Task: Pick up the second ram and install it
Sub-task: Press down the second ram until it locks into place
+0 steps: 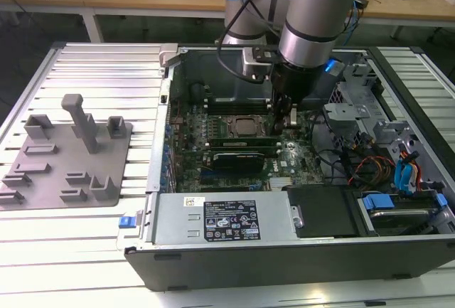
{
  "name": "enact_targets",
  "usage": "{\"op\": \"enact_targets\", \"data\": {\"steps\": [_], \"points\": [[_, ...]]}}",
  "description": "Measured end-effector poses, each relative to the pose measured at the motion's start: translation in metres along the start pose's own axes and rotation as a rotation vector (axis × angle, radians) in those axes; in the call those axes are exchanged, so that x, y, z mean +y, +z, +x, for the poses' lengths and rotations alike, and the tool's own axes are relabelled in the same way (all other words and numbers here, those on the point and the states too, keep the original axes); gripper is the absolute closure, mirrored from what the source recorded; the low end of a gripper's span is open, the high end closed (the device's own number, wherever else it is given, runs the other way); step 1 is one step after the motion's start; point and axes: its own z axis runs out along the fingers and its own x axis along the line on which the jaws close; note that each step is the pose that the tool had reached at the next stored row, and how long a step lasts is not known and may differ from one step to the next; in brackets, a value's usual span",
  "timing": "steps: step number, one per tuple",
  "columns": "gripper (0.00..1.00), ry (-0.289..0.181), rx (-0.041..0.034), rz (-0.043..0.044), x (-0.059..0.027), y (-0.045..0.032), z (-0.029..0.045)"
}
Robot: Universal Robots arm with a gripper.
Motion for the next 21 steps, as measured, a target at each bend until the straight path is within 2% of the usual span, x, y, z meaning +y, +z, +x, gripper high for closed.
{"op": "enact_targets", "data": {"steps": [6,7,10,21], "points": [[0.92,0.000,-0.0002,0.0001,0.0000,0.0053,-0.0022],[0.92,0.000,-0.0002,0.0001,-0.0001,0.0089,-0.0022],[0.92,0.000,-0.0002,0.0000,-0.0001,0.0119,-0.0021],[0.92,0.000,0.0003,0.0000,-0.0003,0.0164,-0.0019]]}}
